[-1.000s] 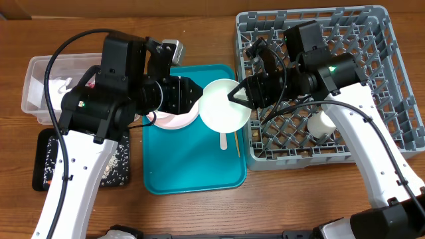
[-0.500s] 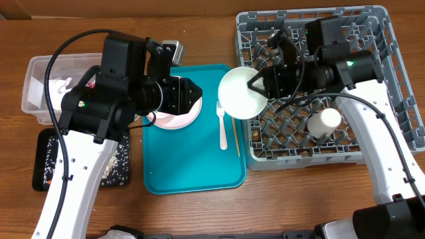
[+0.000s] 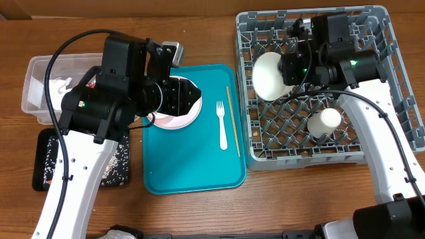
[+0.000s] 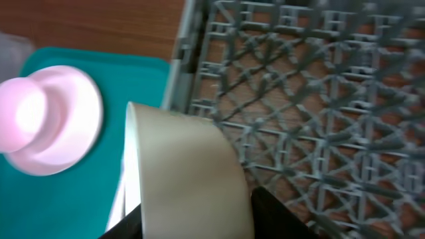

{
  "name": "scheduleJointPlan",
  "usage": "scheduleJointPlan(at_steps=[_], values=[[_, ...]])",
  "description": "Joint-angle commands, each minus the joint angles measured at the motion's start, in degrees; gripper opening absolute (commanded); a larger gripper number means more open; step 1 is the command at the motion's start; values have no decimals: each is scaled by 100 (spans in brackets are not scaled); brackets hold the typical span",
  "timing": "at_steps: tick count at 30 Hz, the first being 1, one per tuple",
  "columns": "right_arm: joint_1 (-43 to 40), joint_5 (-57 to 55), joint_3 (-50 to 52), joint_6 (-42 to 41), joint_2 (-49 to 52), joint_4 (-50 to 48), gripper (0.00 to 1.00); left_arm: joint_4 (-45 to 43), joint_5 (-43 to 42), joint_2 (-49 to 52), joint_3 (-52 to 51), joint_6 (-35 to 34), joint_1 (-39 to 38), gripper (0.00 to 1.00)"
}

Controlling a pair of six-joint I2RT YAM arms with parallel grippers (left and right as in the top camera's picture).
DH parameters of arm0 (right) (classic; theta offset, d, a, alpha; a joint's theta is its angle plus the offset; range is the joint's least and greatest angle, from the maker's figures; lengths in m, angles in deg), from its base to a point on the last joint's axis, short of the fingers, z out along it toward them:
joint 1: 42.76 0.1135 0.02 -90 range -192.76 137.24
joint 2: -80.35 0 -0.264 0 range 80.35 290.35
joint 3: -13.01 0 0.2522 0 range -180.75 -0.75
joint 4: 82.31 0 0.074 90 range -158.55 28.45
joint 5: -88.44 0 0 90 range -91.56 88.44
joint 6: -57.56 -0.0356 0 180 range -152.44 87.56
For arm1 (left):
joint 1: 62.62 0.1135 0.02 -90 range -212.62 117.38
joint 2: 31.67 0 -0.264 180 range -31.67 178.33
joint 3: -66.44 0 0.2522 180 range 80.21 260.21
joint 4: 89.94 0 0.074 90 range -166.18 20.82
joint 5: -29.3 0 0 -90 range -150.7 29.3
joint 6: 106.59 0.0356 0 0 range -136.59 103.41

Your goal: Sort waste into correct bins and load items into the dishwasher

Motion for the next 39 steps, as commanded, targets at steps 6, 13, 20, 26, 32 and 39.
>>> scheduleJointPlan(at_steps=[6, 13, 20, 26, 32, 39], values=[[-24, -1725, 22, -33, 7, -212, 41, 44, 216, 4, 101, 153, 22, 45], [-37, -1956, 22, -26, 201, -282, 39, 87, 348, 4, 101, 151, 22, 45], [-138, -1926, 22, -511, 702, -227, 39, 264, 645, 4, 101, 151, 22, 45], [-138, -1478, 22, -741, 929, -122, 39, 435, 772, 37, 74, 151, 22, 46], [-240, -1480, 37, -798, 951, 85, 40, 557, 769, 81, 74, 149, 22, 46], [-389, -962, 450, -793, 951, -356, 40, 590, 767, 83, 74, 149, 20, 46]])
